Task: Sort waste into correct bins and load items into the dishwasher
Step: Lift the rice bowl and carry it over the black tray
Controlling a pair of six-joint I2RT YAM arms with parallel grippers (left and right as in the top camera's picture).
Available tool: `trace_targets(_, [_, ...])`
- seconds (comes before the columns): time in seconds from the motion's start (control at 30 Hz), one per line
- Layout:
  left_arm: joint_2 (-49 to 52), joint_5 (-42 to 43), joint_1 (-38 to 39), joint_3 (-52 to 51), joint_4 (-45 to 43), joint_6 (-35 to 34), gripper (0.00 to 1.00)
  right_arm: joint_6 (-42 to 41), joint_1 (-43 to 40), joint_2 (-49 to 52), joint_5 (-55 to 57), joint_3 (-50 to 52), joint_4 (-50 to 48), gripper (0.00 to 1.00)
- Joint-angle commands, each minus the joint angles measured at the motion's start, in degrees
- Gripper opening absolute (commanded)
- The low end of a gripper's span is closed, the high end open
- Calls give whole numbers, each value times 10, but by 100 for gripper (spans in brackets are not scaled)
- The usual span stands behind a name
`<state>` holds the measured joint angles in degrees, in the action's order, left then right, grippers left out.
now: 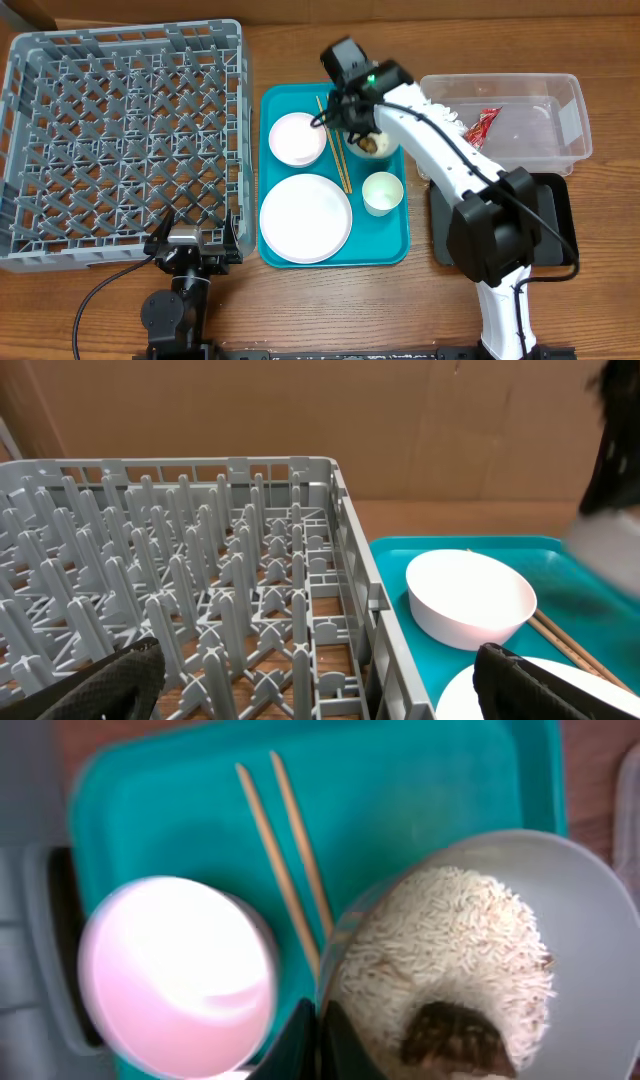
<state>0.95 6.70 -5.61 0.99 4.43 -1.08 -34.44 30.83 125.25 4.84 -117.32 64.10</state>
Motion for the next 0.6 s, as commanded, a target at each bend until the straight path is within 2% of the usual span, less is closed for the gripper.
trace_targets(0.0, [-6, 4, 4, -5, -3, 2, 100, 26, 0, -2, 0, -99, 46, 4])
trace_targets(0.2, [-6, 4, 4, -5, -3, 2, 100, 34, -7, -5, -2, -239, 193, 4])
trace_targets(0.4, [-6, 4, 4, -5, -3, 2, 100, 33, -17, -31, -2, -307, 323, 4])
trace_targets(0.57, [-6, 4, 4, -5, -3, 2, 100, 50, -17, -85, -31, -302, 330, 4])
